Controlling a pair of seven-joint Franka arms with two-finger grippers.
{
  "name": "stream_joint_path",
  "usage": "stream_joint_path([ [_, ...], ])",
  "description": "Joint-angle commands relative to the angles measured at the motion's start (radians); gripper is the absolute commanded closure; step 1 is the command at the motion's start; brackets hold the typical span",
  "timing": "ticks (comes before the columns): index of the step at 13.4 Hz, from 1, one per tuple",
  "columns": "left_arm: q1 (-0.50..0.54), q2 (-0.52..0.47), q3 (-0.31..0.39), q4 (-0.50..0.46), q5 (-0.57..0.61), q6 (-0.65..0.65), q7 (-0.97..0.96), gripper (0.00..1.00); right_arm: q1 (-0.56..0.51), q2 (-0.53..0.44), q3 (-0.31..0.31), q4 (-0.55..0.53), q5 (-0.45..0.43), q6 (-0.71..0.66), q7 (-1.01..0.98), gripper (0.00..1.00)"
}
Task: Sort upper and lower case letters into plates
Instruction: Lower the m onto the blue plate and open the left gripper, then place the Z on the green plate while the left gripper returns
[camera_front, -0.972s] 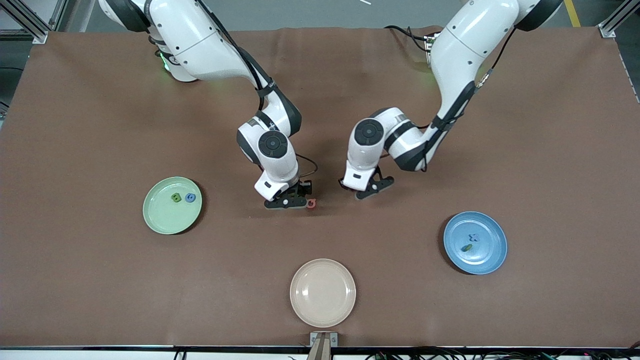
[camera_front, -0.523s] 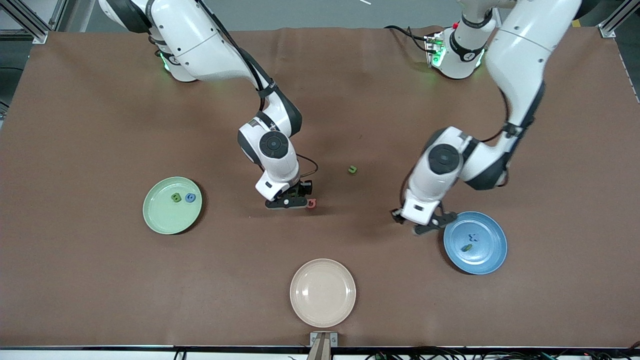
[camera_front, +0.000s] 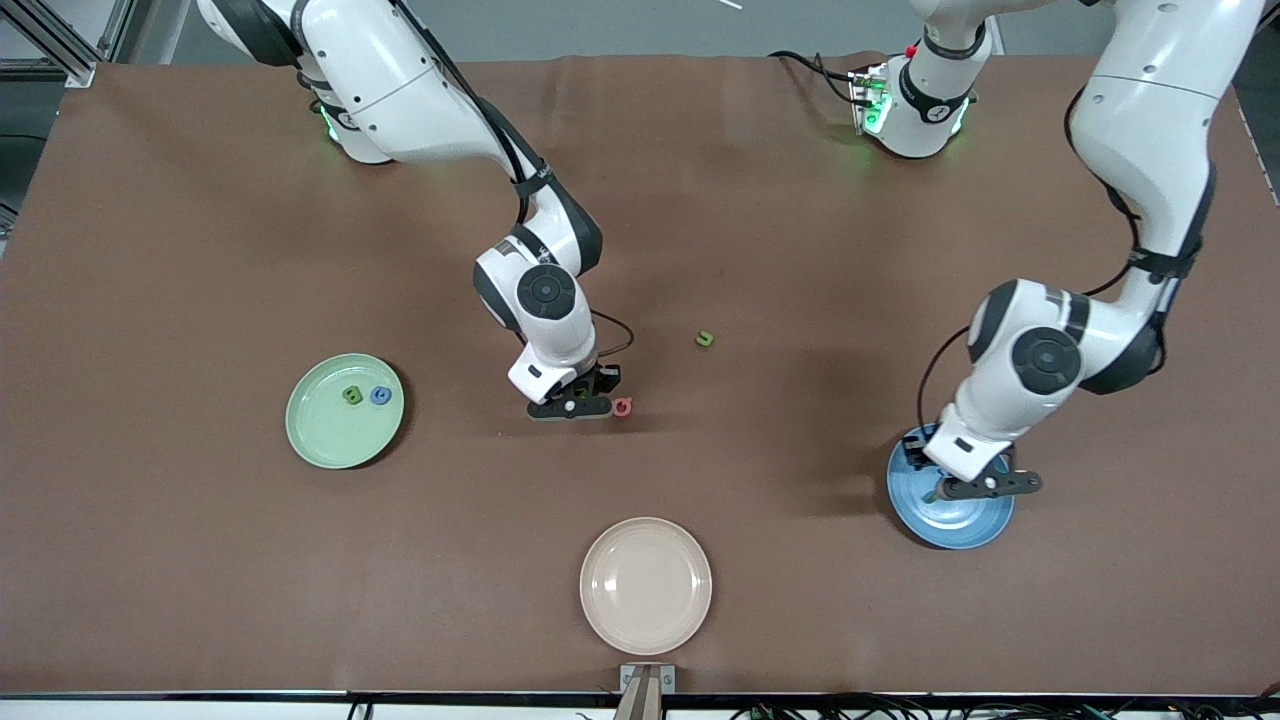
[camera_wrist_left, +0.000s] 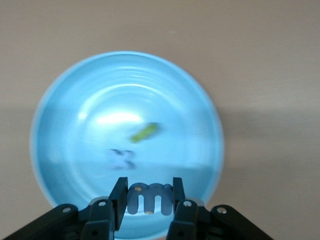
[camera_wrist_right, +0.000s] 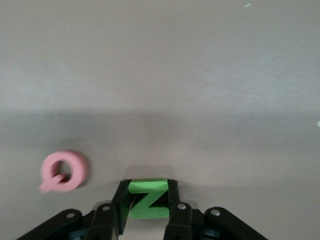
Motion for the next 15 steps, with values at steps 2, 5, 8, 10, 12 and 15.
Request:
stream_joint_path([
  [2, 0.02, -0.01, -0.012, -0.011, 0.017, -0.01, 0.034, 0.37, -0.187, -0.116, 0.018, -0.011, 0.002, -0.193, -0.231, 1.0],
  [5, 0.019, -0.039, -0.017, -0.037, 0.014, -0.012, 0.017, 0.0, -0.329, -0.218, 0.02, -0.131, 0.004, -0.201, -0.454, 1.0],
  [8, 0.011, -0.07, -0.082, -0.058, 0.005, -0.094, -0.084, 0.0, -0.458, -0.244, 0.02, -0.196, 0.004, -0.195, -0.658, 1.0],
  [10, 0.007, -0.067, -0.158, -0.06, 0.005, -0.161, -0.229, 0.0, -0.497, -0.236, 0.02, -0.215, 0.004, -0.175, -0.707, 1.0],
  [12, -0.024, -0.044, -0.219, -0.069, 0.005, -0.162, -0.392, 0.0, -0.512, -0.233, 0.02, -0.242, 0.004, -0.135, -0.709, 1.0],
  [15, -0.145, -0.029, -0.224, -0.095, 0.005, -0.127, -0.605, 0.03, -0.529, -0.227, 0.018, -0.252, 0.004, -0.133, -0.707, 0.35],
])
